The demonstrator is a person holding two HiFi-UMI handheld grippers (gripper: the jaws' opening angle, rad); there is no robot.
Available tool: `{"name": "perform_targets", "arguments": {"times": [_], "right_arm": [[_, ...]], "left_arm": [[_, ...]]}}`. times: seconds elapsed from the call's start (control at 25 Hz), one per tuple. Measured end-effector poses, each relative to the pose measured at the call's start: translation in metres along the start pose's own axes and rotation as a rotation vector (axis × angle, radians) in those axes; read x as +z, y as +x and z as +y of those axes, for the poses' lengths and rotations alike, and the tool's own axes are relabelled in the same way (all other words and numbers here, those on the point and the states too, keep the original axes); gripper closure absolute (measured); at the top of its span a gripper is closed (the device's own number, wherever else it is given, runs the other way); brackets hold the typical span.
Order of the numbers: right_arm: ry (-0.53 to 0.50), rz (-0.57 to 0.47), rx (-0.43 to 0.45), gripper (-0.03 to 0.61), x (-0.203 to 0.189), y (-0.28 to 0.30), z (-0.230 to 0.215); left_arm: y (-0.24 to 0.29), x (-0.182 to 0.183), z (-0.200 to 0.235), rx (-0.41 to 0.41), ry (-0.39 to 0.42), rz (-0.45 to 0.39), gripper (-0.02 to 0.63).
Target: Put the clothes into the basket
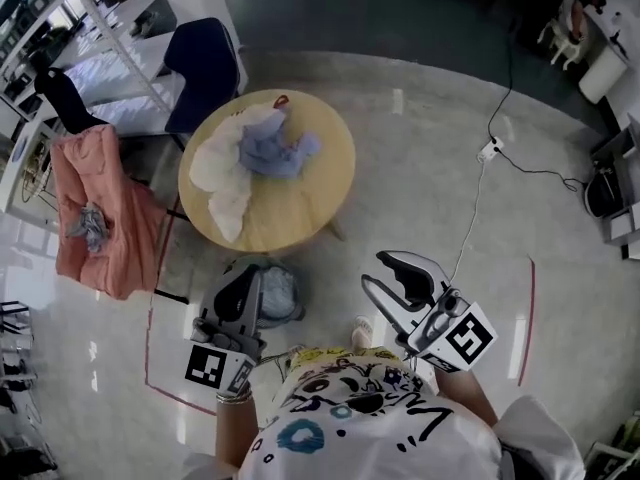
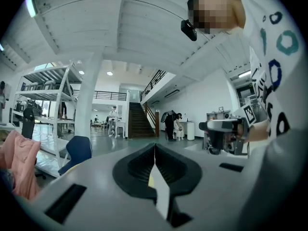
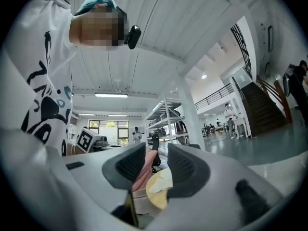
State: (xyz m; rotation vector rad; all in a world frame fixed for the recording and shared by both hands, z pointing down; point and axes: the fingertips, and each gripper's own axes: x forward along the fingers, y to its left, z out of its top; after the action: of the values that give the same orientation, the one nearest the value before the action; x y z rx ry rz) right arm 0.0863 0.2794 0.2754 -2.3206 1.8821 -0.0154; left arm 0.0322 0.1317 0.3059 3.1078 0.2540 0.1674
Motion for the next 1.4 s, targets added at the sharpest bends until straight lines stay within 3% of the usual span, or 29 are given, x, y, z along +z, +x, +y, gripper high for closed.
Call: {"name": "perform_targets", "arguments": {"times": [0.16, 0.4, 0.96, 1.4], "right_arm": [[-0.016, 0.027, 0.078, 0.445, -0.005, -0.007, -0.026], [0.015, 0.041, 0.093, 0.439, -0.017, 0.007, -0.063], [-0.020, 0.139, 0.214, 0.411, -0.022, 0.114, -0.122], [-0.044, 0.223, 0.295, 0.382, -0.049, 0.219, -0.146]], "left_arm": [[0.020, -0.003, -0.011, 0.042, 0.003, 0.018, 0.598], [0.035, -0.012, -0.005, 0.104, 0.005, 0.049, 0.597], [0.089, 0.011, 0.094, 0.223, 0.005, -0.012, 0.598], [0.089, -0.003, 0.162, 0.334, -0.047, 0.004, 0.598]]}}
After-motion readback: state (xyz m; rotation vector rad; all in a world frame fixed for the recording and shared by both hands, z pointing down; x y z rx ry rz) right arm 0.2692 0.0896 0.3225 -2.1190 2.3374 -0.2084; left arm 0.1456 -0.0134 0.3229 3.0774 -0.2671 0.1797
